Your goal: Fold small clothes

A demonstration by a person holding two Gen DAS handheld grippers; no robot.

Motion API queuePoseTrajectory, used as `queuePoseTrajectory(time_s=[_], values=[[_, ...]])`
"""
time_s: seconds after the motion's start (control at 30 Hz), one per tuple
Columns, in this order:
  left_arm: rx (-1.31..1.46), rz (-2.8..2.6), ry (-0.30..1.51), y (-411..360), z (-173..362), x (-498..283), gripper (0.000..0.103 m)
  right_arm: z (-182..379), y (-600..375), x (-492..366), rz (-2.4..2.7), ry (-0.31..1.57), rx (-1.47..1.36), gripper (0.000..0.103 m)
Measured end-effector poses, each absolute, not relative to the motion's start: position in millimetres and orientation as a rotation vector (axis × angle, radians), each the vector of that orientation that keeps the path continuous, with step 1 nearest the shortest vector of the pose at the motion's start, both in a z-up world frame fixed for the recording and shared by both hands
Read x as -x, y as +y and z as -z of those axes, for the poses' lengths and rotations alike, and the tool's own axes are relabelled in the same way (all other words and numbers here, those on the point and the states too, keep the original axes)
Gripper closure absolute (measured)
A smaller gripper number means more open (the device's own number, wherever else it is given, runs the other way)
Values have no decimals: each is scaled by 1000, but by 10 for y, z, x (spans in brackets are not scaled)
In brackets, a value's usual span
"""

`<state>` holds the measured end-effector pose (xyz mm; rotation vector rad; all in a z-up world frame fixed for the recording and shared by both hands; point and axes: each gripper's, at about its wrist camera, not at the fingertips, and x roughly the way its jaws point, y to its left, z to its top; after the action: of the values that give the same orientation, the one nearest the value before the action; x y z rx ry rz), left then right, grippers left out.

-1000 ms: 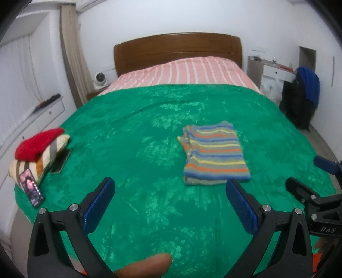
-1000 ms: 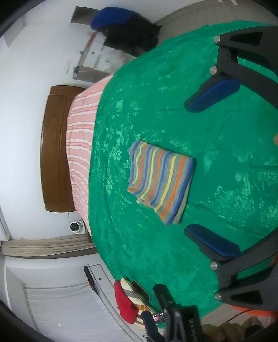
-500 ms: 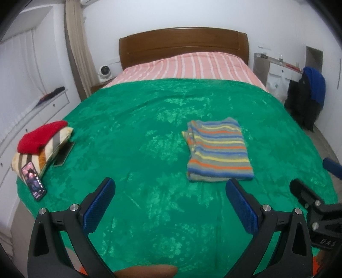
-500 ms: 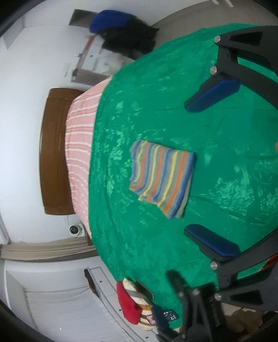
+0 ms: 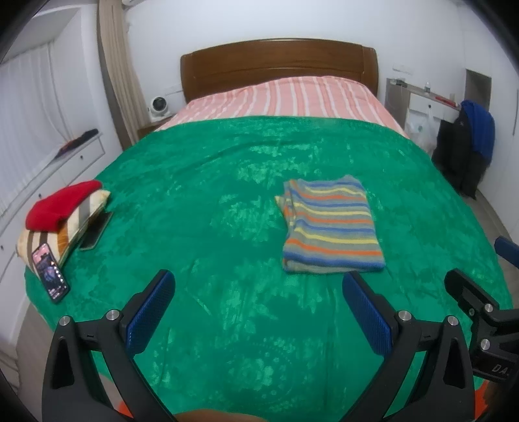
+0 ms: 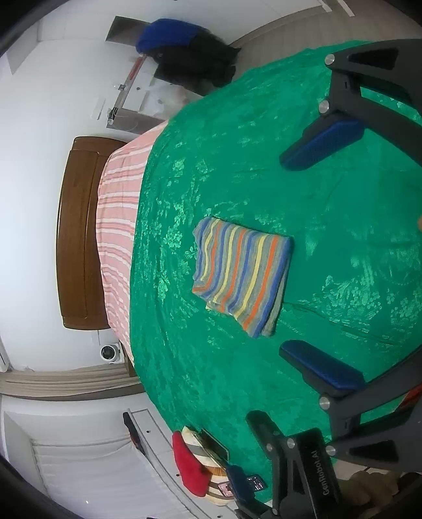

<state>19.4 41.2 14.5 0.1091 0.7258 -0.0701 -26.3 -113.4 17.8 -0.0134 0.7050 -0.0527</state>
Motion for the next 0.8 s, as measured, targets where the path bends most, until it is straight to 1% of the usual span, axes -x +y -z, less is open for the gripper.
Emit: queuePoseTrajectory(time_s=[0.47,0.8], values=[[-99,81,713,460,-211,-148,0,-305,-1039,286,22,761,20,0],[-96,88,722,477,-200,-100,0,-209,-1052,304,39,779,18,0]])
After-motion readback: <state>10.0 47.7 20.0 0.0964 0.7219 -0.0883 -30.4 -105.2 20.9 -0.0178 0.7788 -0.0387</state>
